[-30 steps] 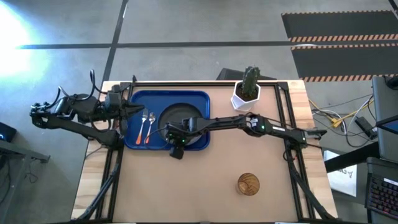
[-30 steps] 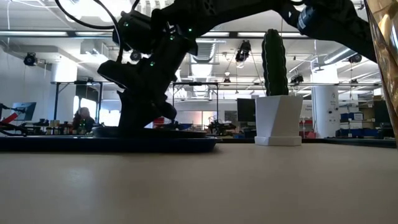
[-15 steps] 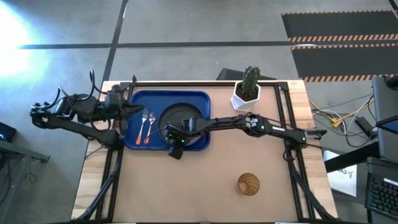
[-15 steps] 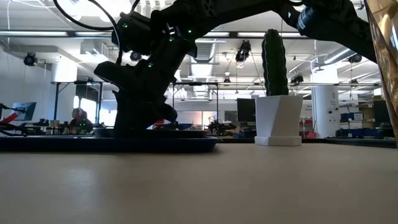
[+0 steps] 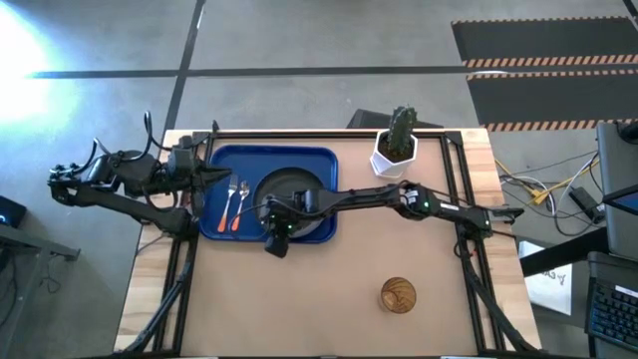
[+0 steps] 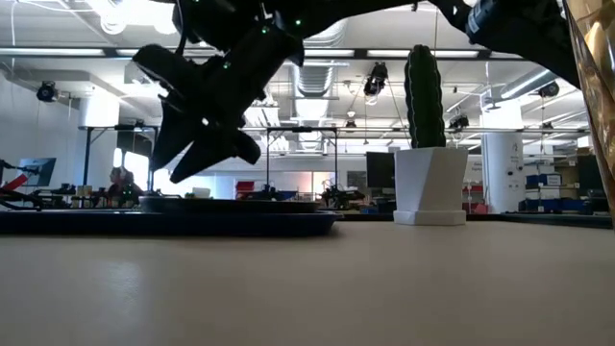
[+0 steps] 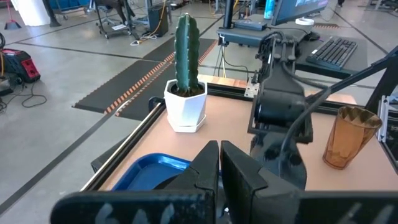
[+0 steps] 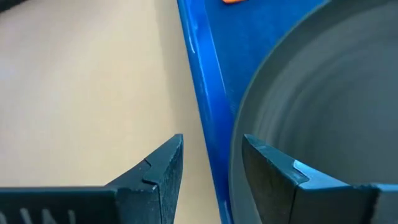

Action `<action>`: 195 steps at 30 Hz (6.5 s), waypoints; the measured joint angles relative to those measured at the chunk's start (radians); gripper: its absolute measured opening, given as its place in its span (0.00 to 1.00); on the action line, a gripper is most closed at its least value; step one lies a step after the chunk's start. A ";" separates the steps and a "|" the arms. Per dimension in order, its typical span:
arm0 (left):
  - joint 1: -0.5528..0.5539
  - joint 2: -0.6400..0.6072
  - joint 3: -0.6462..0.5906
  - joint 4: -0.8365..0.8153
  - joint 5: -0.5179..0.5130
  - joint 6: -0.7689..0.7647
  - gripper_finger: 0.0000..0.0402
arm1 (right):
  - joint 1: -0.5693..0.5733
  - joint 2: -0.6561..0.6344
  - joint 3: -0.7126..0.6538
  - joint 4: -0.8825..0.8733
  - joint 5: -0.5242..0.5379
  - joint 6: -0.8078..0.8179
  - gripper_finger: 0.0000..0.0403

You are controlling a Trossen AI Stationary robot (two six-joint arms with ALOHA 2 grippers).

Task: Pick and place plate/cup/fork/spoon on tray
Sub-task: Move the blue tray to the center of the table, then put the brown cup on the blue tray on the top right of the black plate

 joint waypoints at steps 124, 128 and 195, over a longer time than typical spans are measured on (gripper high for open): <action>0.000 -0.030 0.000 -0.024 0.026 -0.027 0.00 | 0.147 -0.315 -0.678 -0.377 0.148 0.179 0.02; 0.000 -0.026 0.000 -0.023 0.026 -0.027 0.00 | 0.195 -0.317 -0.694 -0.357 0.147 0.246 0.02; 0.000 0.006 0.000 -0.010 0.026 -0.029 0.00 | 0.342 -0.715 -0.464 -0.848 0.002 0.762 0.37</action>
